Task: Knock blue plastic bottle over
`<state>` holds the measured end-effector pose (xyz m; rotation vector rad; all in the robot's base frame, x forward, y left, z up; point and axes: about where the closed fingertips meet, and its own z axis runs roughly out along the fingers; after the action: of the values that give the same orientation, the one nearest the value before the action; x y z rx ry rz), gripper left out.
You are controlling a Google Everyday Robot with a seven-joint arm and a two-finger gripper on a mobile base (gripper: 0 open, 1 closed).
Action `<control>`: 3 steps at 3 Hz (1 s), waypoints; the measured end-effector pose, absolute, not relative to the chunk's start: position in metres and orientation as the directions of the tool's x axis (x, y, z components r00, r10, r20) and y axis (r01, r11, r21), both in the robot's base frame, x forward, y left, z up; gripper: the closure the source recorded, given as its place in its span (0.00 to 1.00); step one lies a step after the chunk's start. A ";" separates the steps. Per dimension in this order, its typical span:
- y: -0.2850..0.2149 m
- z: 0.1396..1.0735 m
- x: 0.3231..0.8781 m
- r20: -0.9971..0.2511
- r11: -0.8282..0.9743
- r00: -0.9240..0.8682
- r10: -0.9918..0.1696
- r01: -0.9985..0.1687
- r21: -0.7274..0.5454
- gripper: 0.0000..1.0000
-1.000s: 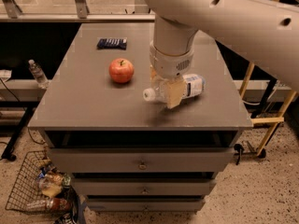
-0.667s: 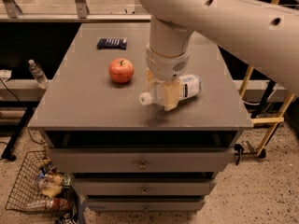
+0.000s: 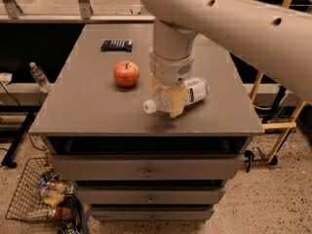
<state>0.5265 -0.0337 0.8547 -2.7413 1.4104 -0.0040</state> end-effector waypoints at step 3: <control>-0.030 0.855 0.529 -0.023 -0.580 0.583 -0.812 -0.811 -0.075 0.00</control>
Offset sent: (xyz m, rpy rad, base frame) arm 0.0011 0.0011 0.0000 0.0039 -0.0061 0.0002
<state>0.5294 -0.0304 0.8548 -2.7259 1.4003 -0.0204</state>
